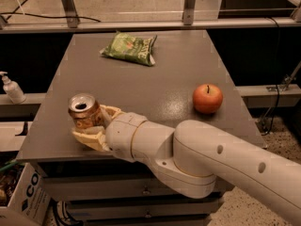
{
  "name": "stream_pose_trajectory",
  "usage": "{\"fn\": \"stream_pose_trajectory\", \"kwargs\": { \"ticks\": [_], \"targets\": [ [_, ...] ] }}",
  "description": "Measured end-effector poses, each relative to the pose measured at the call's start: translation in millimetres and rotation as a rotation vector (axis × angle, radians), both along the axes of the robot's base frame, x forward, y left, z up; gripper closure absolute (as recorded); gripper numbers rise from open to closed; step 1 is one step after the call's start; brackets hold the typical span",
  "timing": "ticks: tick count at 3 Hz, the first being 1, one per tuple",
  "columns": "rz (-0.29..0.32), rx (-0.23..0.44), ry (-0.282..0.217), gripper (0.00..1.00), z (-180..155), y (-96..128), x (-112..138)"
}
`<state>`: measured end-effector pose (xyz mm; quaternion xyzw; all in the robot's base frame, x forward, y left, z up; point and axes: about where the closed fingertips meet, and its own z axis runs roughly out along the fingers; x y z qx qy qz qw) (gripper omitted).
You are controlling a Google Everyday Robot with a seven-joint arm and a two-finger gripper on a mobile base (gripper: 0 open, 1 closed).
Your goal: Move orange can near apple
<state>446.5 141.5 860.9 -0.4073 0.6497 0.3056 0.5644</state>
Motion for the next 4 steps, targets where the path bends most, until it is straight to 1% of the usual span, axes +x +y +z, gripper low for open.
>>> {"fn": "stream_pose_trajectory", "kwargs": {
  "ticks": [1,2,3,4],
  "targets": [
    [-0.051,-0.009,-0.010,1.00,7,-34,3],
    [-0.108,-0.014,-0.022,1.00,16,-74,2],
    [-0.166,-0.019,-0.022,1.00,17,-110,5],
    [-0.222,-0.026,-0.005,1.00,10,-143,8]
  ]
}}
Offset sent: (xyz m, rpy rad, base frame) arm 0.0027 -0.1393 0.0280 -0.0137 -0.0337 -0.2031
